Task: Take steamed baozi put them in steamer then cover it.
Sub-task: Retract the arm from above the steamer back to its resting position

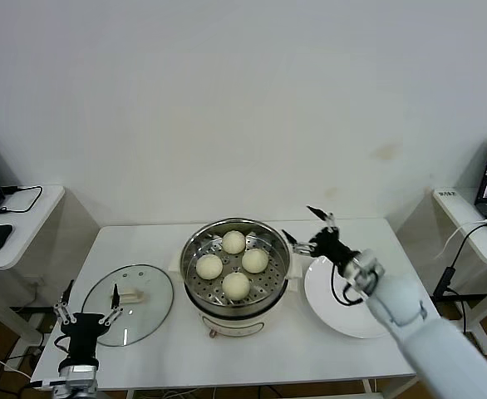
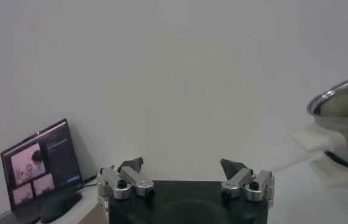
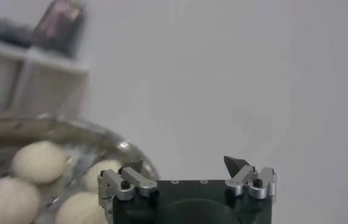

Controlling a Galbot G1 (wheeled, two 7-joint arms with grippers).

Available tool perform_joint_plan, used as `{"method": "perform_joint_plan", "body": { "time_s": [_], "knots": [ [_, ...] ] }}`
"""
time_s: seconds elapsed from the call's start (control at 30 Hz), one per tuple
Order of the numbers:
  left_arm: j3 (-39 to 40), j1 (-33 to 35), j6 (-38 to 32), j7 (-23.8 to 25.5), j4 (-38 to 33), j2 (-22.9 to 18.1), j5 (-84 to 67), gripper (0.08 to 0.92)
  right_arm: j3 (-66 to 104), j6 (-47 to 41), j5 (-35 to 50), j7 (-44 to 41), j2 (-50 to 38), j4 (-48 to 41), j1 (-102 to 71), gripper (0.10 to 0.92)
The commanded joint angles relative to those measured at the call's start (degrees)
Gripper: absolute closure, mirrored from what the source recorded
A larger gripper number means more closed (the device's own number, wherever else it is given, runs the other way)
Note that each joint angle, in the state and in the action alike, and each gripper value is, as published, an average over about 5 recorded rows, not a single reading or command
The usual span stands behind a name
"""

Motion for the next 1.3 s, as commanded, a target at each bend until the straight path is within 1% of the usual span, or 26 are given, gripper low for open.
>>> {"method": "perform_joint_plan", "body": {
  "time_s": [0.03, 0.2, 0.37, 0.57, 0.77, 1.07, 1.3],
  "knots": [
    [-1.0, -0.7, -1.0, 3.2, 8.7, 2.1, 31.3, 0.177, 28.3, 12.0, -7.4, -0.9, 19.9, -1.6, -25.0, 0.203],
    [-3.2, -1.0, -3.7, 2.6, 16.1, 4.4, 53.9, 0.177, 32.3, 11.5, -9.5, 0.3, 24.0, -2.3, -29.0, 0.203],
    [-2.3, -2.6, -3.2, 2.2, 22.1, 5.8, 62.8, 0.177, 34.4, 10.6, -10.1, 1.3, 26.4, -2.9, -31.0, 0.203],
    [0.8, -6.7, -2.2, 2.3, 26.0, 6.1, 64.7, 0.177, 34.5, 11.0, -12.0, 2.1, 28.0, -3.8, -31.1, 0.203],
    [1.6, -11.7, -2.2, 1.9, 28.7, 6.7, 63.9, 0.177, 34.8, 11.1, -12.2, 2.2, 28.6, -2.2, -32.5, 0.203],
    [2.9, -15.1, -2.3, 1.9, 29.8, 7.6, 62.1, 0.177, 35.4, 11.4, -12.9, 2.4, 30.3, -1.1, -33.9, 0.203],
    [4.1, -18.4, -2.9, 1.7, 32.5, 7.4, 61.3, 0.177, 35.6, 11.6, -13.3, 2.5, 30.6, -1.2, -34.4, 0.203]
  ]
}}
